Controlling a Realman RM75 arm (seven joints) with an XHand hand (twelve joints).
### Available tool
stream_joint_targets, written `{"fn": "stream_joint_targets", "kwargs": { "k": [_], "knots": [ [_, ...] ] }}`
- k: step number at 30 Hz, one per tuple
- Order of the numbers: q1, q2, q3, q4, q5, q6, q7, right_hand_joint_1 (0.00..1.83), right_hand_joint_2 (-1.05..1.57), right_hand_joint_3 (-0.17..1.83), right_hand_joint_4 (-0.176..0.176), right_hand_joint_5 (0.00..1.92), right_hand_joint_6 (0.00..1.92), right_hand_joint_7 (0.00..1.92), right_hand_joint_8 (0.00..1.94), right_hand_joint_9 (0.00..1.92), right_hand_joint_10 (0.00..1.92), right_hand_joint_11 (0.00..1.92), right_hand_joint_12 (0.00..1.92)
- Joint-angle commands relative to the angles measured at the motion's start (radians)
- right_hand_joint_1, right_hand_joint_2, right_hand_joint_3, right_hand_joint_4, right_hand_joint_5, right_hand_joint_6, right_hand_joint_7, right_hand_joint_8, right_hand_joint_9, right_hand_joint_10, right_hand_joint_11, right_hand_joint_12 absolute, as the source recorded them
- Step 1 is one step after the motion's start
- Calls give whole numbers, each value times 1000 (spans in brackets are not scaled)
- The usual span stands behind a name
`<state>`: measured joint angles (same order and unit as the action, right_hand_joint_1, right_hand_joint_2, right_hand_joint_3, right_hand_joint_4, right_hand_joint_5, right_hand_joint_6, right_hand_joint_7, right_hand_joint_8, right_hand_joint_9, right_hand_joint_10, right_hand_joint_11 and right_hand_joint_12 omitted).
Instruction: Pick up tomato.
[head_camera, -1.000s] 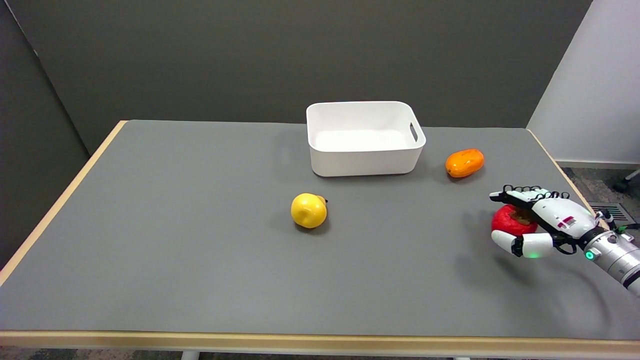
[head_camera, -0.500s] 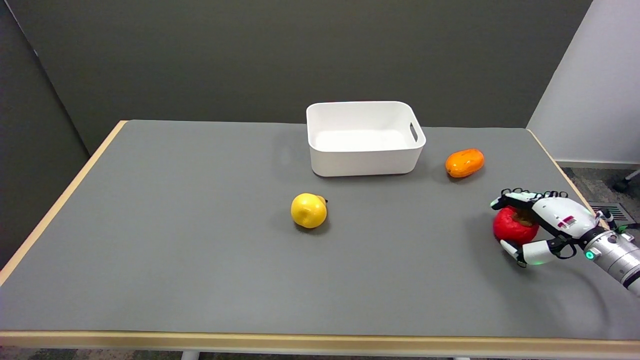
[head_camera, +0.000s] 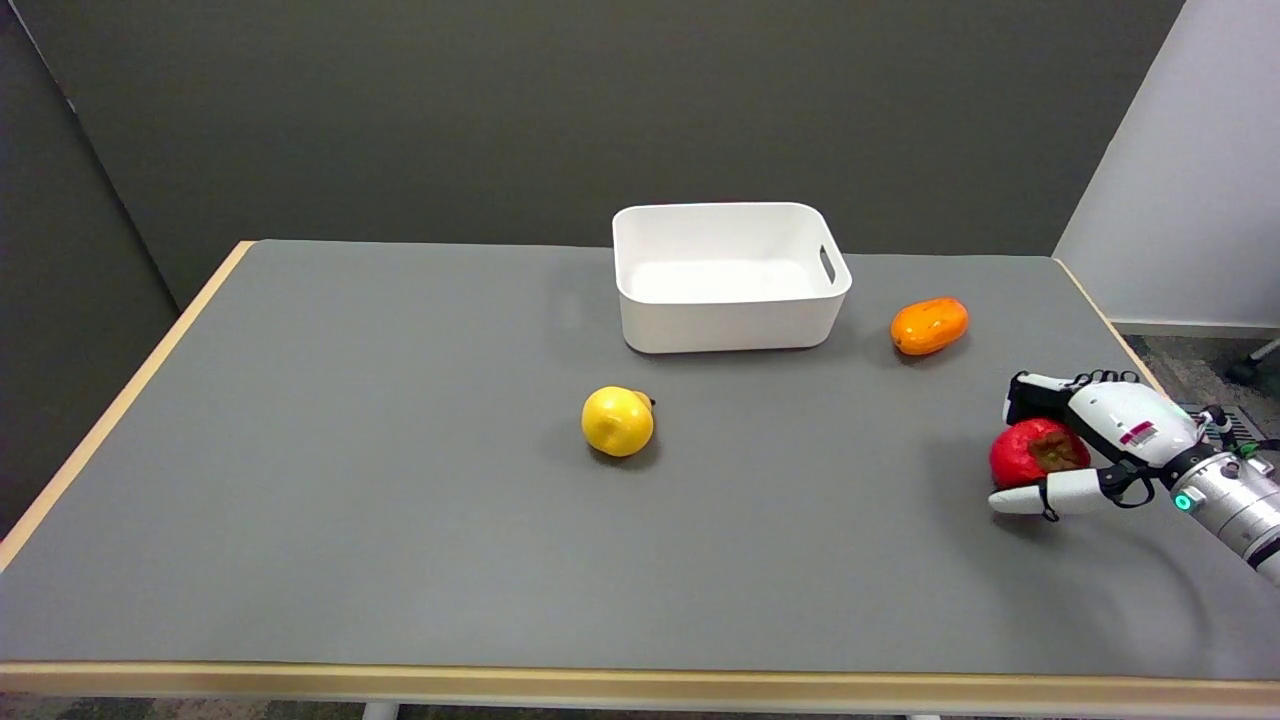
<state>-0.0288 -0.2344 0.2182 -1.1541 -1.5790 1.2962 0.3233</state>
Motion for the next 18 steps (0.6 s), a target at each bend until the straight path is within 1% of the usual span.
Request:
{"fn": "stream_joint_targets", "kwargs": {
  "k": [1,3,4,5,6,10,15,18],
  "knots": [
    [1,0,52,4,-3,65,7,1134,1186,238,-61,554,1546,776,1505,818,1510,812,1856],
    [1,0,63,5,-10,65,7,1135,1176,258,-61,555,1548,777,1507,825,1509,835,1840],
    [1,0,70,5,-13,65,7,1178,1157,276,-78,557,1528,773,1482,820,1536,847,1822],
    [1,-1,80,5,-19,65,7,1267,1121,309,-112,559,1489,762,1433,809,1590,866,1790],
    [1,-1,96,5,-29,65,7,1331,1094,333,-137,561,1461,754,1397,800,1630,879,1767],
    [1,-1,162,-1,-69,79,10,1332,1083,353,-137,565,1464,761,1389,801,1636,895,1767],
    [1,-3,258,-4,-113,86,87,1331,1074,366,-132,572,1462,767,1376,810,1634,911,1786],
    [1,-3,319,-17,-130,86,102,1333,1070,365,-128,579,1455,773,1363,814,1626,913,1777]
  ]
}}
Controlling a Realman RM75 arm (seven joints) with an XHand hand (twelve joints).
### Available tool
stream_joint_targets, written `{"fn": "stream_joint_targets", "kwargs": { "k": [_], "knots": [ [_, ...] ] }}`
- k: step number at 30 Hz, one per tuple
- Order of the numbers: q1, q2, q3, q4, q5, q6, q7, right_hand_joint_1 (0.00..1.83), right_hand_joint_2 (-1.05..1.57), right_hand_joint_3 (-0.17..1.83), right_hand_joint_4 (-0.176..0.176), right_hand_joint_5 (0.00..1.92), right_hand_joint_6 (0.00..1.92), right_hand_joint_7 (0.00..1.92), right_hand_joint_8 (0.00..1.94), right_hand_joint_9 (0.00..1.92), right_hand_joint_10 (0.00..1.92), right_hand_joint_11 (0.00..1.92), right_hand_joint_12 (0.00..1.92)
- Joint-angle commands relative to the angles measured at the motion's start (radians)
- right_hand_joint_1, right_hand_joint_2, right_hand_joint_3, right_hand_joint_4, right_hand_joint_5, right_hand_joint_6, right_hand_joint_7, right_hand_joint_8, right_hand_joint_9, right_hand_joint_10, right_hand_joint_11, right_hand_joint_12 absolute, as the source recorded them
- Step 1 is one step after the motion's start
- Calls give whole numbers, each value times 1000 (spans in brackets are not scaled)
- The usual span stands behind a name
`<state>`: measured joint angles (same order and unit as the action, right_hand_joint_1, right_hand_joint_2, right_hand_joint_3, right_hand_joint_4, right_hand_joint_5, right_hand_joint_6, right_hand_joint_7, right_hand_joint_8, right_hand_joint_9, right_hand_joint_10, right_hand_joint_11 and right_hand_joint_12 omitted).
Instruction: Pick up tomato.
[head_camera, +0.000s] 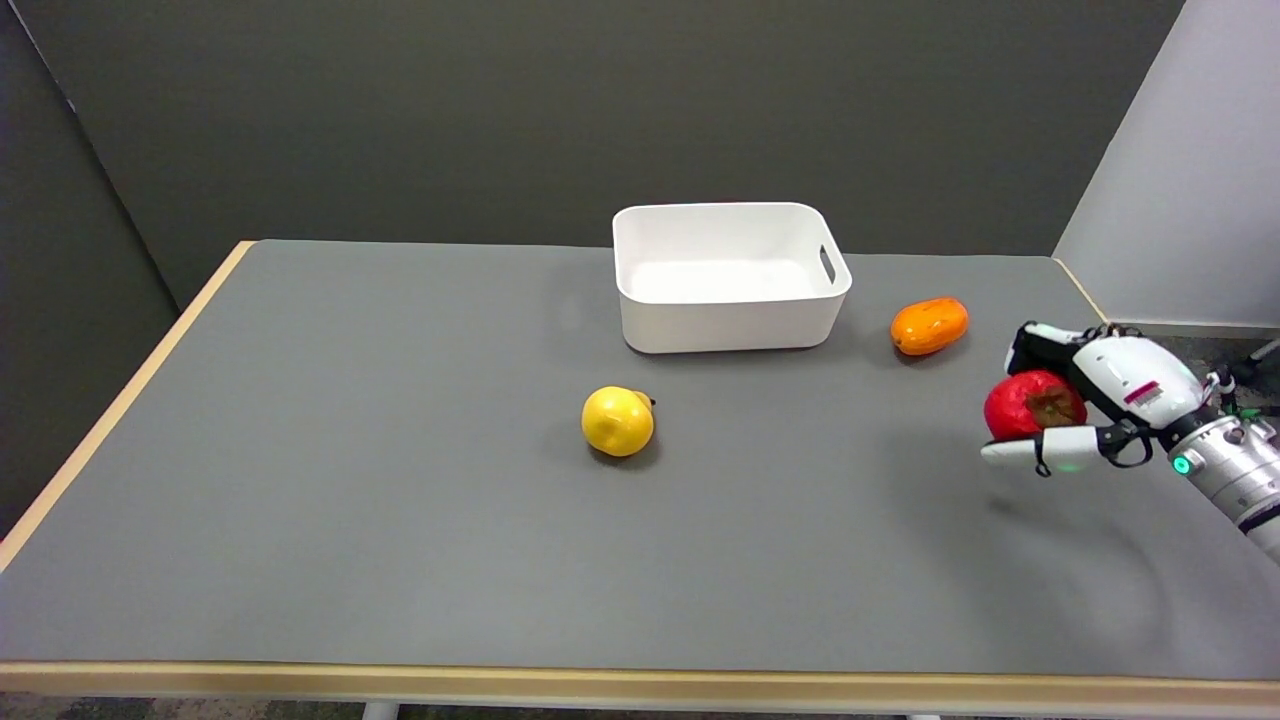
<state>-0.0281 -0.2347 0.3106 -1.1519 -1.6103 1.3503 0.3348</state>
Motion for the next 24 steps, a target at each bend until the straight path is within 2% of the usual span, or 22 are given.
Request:
{"fn": "stream_joint_targets", "kwargs": {
  "k": [1,6,9,11,19,24],
  "knots": [
    [0,-2,253,-24,-103,32,90,1333,1068,367,-128,580,1455,774,1361,816,1624,913,1775],
    [1,-2,402,-103,-102,-19,80,1334,1063,373,-129,584,1455,782,1351,817,1620,920,1764],
    [3,0,498,-155,-101,-138,54,1332,1064,377,-127,583,1463,779,1356,814,1624,919,1765],
    [4,0,567,-191,-100,-246,-9,1141,1112,370,-47,579,1570,796,1475,860,1545,896,1843],
    [11,0,813,-312,-22,-649,-200,1105,1191,293,-37,513,1639,725,1556,793,1603,840,1812],
    [15,1,879,-328,26,-773,-208,1052,1285,207,-32,431,1738,649,1645,680,1727,748,1903]
  ]
}}
